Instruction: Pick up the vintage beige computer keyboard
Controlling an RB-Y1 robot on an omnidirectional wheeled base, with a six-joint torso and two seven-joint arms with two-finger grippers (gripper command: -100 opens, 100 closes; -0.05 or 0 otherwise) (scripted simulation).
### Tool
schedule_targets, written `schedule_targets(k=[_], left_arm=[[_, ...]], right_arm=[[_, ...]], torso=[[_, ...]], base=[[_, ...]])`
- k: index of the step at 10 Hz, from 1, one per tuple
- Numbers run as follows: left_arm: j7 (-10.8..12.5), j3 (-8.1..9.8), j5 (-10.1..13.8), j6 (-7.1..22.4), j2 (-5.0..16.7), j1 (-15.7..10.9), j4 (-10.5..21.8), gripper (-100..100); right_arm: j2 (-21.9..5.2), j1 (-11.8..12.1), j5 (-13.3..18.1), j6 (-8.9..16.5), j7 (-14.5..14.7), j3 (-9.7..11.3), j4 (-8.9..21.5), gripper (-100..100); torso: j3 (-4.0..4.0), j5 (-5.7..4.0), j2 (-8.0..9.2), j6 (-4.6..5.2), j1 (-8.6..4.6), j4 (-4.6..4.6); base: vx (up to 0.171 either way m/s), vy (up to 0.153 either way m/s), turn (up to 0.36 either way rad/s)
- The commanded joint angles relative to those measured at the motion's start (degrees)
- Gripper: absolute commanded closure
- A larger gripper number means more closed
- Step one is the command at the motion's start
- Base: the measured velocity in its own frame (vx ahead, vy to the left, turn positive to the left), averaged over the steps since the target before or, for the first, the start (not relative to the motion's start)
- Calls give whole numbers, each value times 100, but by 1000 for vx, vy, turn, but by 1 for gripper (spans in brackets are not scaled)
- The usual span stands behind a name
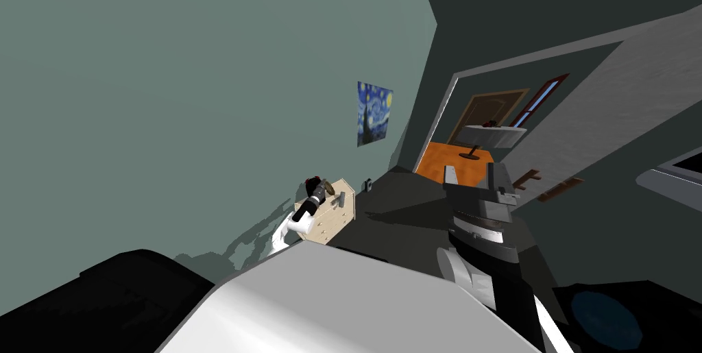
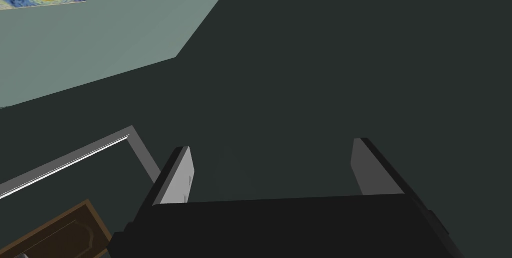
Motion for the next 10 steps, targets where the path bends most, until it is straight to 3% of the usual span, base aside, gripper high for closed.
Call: schedule_targets(k=[1, 2, 3, 4, 5, 6, 7, 10], left_arm=[[68, 16, 34, 251, 32, -64, 133, -100], [176, 54, 102, 455, 94, -196, 377, -100], [176, 54, 102, 561, 94, -196, 377, -100], [279, 99, 168, 731, 151, -325, 622, -100], [279, 99, 168, 864, 151, -325, 622, -100], [378, 151, 231, 1034, 200, -453, 868, -100], [378, 151, 231, 1176, 200, -453, 868, -100], [557, 280, 347, 1661, 277, -695, 1343, -100]], right_arm=[[0, 0, 0, 0, 0, 0, 0, 0], [0, 0, 0, 0, 0, 0, 0, 0], [0, 0, 0, 0, 0, 0, 0, 0], [0, 0, 0, 0, 0, 0, 0, 0], [0, 0, 0, 0, 0, 0, 0, 0], [0, 0, 0, 0, 0, 0, 0, 0], [0, 0, 0, 0, 0, 0, 0, 0], [0, 1, 0, 0, 0, 0, 0, 0]], torso=[[0, 0, 0, 0, 0, 0], [-1, 1, -1, -1, 4, 0], [-2, 1, -4, -1, 1, -1], [-1, 0, -2, -1, 2, -1], [-3, 0, -6, -1, 1, -1], [-3, 0, -5, -1, 4, -1], [-3, 1, -6, -1, 4, -1], [-6, 1, -10, -1, 6, -2]], base=[[11, -44, -13], [18, -53, -24], [12, -53, -11], [24, -57, -26], [22, -44, -11], [22, -45, -14], [15, -42, -11], [37, -45, -10]])
